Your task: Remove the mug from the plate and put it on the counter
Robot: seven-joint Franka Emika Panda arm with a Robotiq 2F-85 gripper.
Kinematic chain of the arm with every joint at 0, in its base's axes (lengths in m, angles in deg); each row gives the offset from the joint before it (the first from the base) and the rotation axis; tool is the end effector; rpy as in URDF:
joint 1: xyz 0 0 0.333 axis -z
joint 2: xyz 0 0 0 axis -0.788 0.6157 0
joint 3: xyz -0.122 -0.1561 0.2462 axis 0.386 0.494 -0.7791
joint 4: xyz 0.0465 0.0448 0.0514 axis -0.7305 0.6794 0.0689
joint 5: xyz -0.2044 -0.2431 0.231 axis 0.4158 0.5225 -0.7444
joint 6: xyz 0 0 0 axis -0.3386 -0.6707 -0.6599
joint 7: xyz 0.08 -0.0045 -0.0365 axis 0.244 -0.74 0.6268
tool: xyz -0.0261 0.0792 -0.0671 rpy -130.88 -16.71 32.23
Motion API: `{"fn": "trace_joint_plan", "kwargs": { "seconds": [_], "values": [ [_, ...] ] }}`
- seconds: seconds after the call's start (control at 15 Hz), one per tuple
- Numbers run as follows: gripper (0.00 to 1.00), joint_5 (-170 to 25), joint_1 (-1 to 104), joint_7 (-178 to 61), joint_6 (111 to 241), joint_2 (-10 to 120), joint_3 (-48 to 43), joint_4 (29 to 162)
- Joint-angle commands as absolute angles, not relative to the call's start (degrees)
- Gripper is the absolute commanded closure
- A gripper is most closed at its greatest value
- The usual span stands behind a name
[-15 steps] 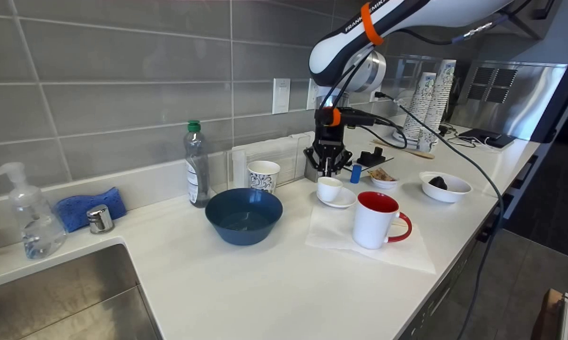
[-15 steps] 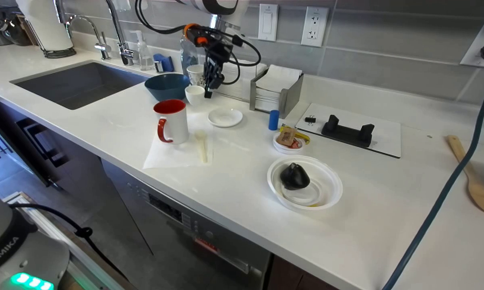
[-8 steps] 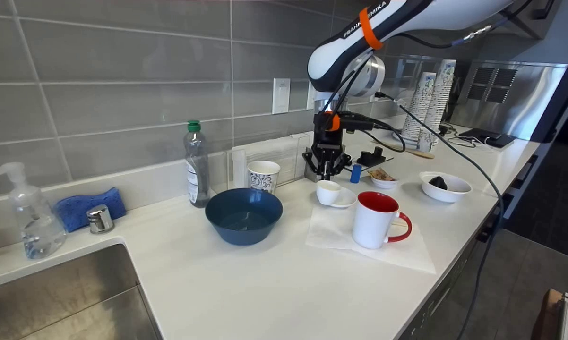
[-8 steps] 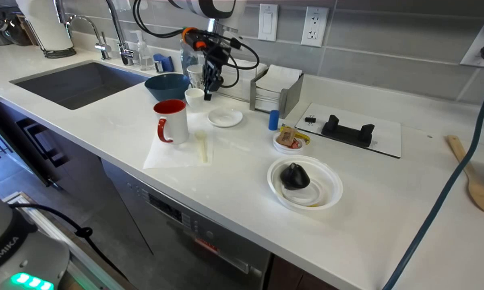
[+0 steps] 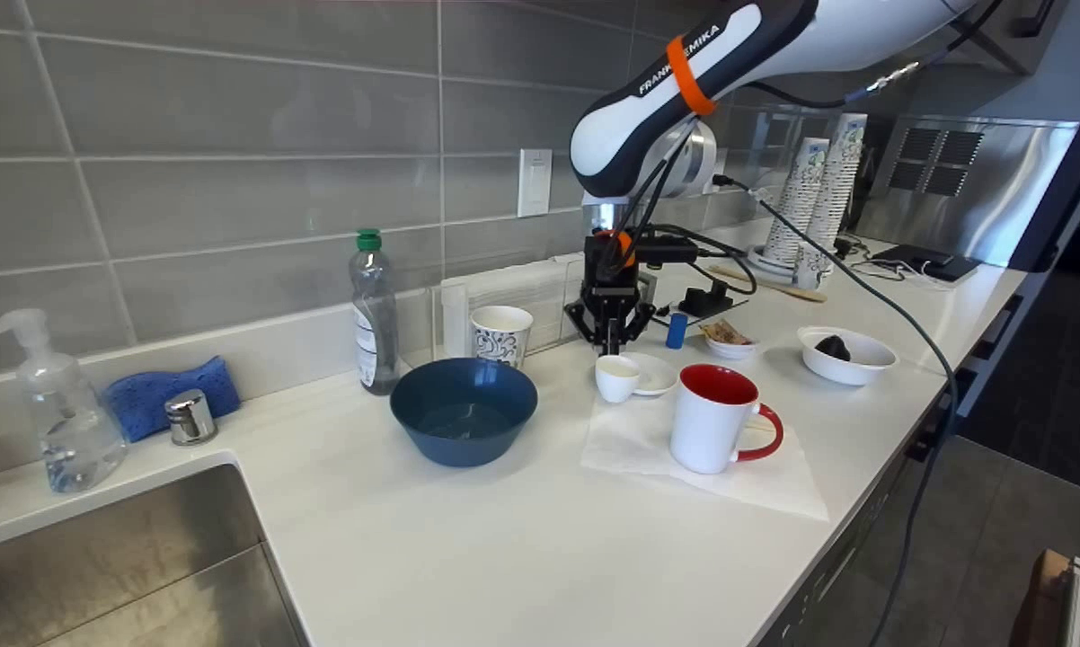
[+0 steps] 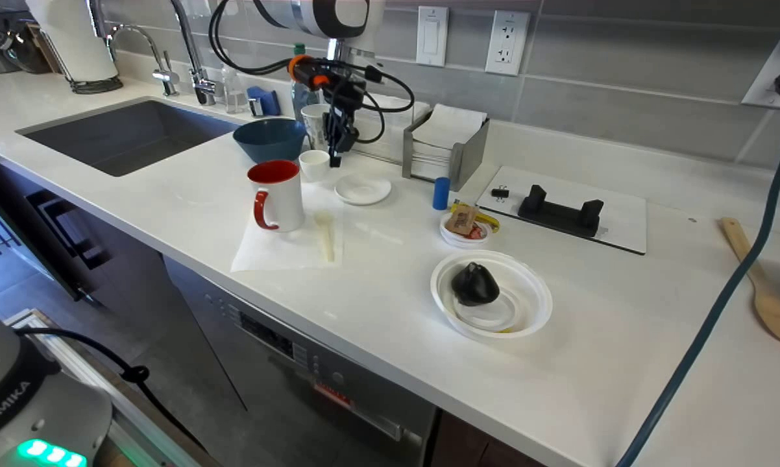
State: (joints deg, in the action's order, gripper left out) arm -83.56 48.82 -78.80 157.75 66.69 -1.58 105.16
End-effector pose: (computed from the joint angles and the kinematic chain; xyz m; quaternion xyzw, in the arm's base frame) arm 0.6292 -0.0054 0.2670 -0.9567 0.2639 0.1214 0.0164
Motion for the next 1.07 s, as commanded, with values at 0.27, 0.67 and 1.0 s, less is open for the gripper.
{"fn": "trace_joint_plan", "kwargs": {
  "seconds": [0.27,0.67,1.0],
  "values": [
    [0.97,-80.22,46.30,-79.52,162.25,68.86,-2.42,105.57],
    [0.97,-79.84,45.99,-78.95,162.39,69.22,-2.51,105.72],
    [0.48,-79.10,45.91,-79.06,162.58,69.00,-2.30,105.95]
  ]
}}
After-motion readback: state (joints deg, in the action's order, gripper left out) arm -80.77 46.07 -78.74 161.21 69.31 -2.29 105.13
